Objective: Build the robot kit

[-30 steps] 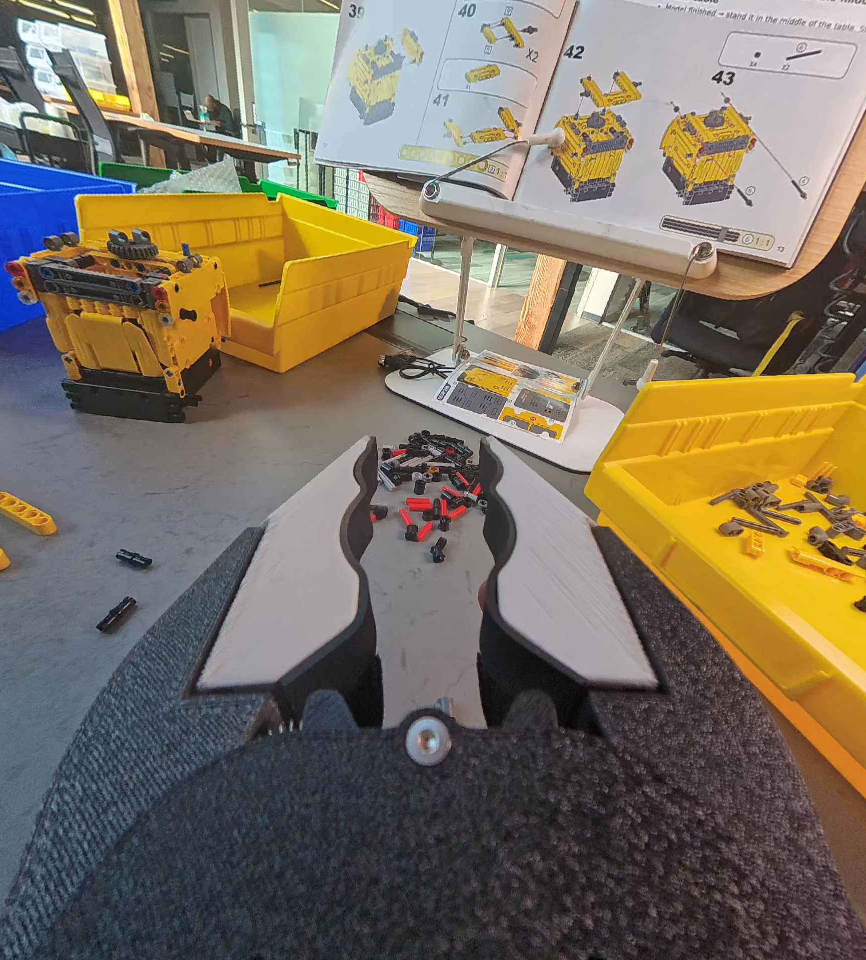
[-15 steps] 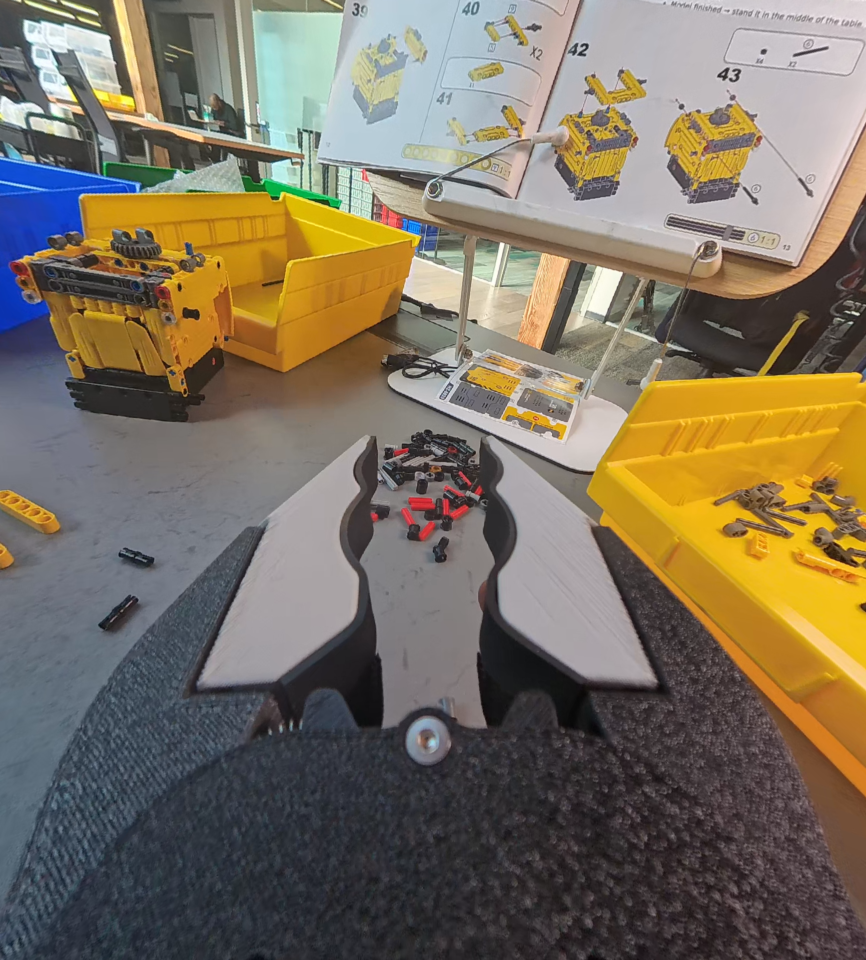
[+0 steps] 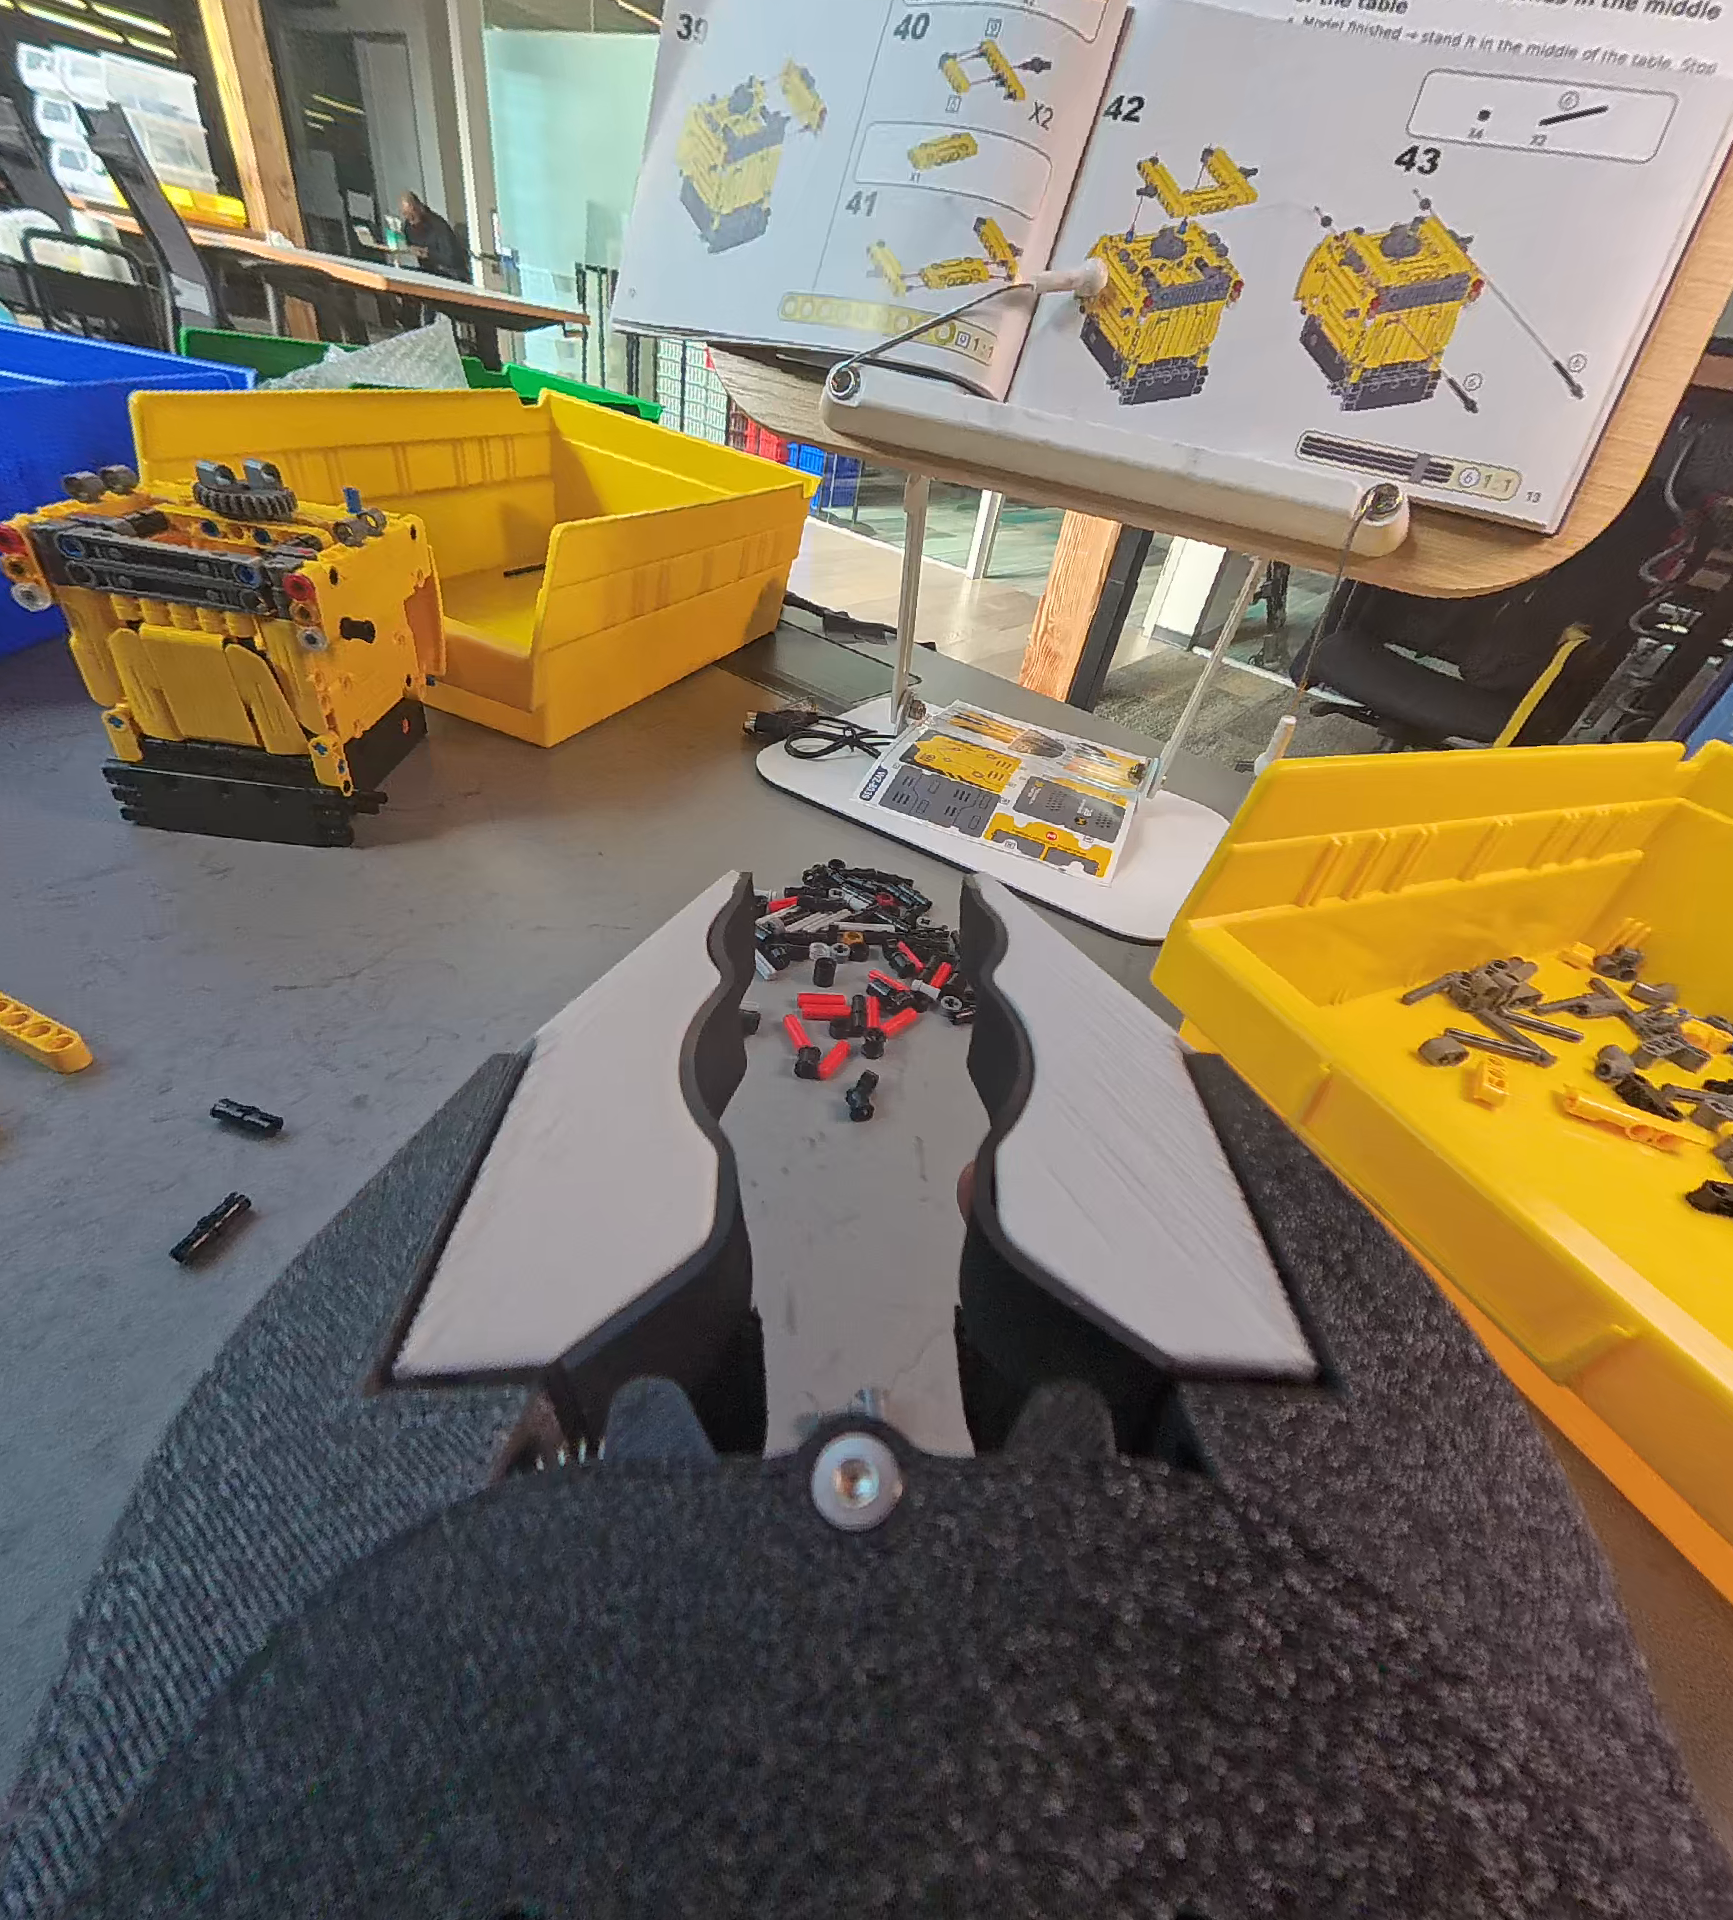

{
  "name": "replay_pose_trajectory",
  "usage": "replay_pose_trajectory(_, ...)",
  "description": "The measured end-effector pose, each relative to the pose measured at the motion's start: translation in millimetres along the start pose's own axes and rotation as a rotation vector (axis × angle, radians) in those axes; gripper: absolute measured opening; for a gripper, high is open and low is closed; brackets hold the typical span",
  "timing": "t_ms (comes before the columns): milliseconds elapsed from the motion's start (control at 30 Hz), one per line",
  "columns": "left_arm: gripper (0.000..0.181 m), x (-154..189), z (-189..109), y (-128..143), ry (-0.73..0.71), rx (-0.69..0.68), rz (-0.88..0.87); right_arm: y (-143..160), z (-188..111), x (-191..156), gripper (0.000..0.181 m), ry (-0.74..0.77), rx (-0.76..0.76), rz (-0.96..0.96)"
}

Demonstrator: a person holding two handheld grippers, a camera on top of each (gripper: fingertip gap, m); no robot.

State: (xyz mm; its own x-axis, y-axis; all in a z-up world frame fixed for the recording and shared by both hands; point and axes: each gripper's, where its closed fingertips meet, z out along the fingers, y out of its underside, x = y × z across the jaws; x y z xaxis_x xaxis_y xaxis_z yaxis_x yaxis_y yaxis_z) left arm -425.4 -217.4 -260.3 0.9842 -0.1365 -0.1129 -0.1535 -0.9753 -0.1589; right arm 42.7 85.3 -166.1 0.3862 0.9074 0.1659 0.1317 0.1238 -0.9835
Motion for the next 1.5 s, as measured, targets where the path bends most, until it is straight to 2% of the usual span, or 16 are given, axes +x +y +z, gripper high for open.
replay_pose_trajectory(133, 0.007, 1, 6, 4, 0.011, -0.047, 0.025, -1, 0, 1, 0.039, 0.002, 0.005, 0.003)
replay_pose_trajectory(233, 0.007, 7, -11, 1, 0.027, -0.038, 0.043, -1, -1, 2, 0.039, 0.002, 0.010, 0.005)
replay_pose_trajectory(367, 0.007, 19, -59, 0, 0.000, -0.012, 0.089, -6, -2, -3, 0.042, -0.022, 0.034, 0.002)
replay_pose_trajectory(467, 0.007, 29, -114, -23, -0.078, 0.139, 0.116, -9, -3, -8, 0.046, -0.052, 0.049, -0.003)
replay_pose_trajectory(567, 0.007, 73, -170, -65, -0.087, 0.368, 0.192, -11, -4, -14, 0.048, -0.075, 0.062, -0.014)
replay_pose_trajectory(667, 0.007, 152, -191, -102, -0.013, 0.512, 0.350, -15, -5, -20, 0.051, -0.102, 0.074, -0.026)
replay_pose_trajectory(733, 0.007, 207, -181, -118, 0.034, 0.529, 0.468, -17, -6, -25, 0.055, -0.124, 0.076, -0.039)
replay_pose_trajectory(833, 0.007, 282, -143, -139, 0.135, 0.510, 0.601, -11, -5, -37, 0.069, -0.181, 0.029, -0.048)
replay_pose_trajectory(900, 0.007, 320, -115, -151, 0.200, 0.490, 0.654, -9, -5, -45, 0.073, -0.211, 0.009, -0.057)
replay_pose_trajectory(967, 0.007, 343, -88, -165, 0.230, 0.472, 0.677, -9, -6, -49, 0.073, -0.220, 0.008, -0.078)
replay_pose_trajectory(1067, 0.007, 358, -51, -187, 0.207, 0.436, 0.687, -8, -8, -51, 0.072, -0.223, 0.007, -0.107)
replay_pose_trajectory(1200, 0.007, 352, -18, -208, 0.147, 0.385, 0.699, -7, -8, -55, 0.069, -0.228, 0.001, -0.130)
replay_pose_trajectory(1333, 0.007, 344, -8, -217, 0.153, 0.378, 0.680, -4, -7, -55, 0.068, -0.229, -0.005, -0.140)
replay_pose_trajectory(1500, 0.007, 335, -3, -215, 0.164, 0.389, 0.640, 1, -5, -56, 0.067, -0.236, -0.019, -0.135)
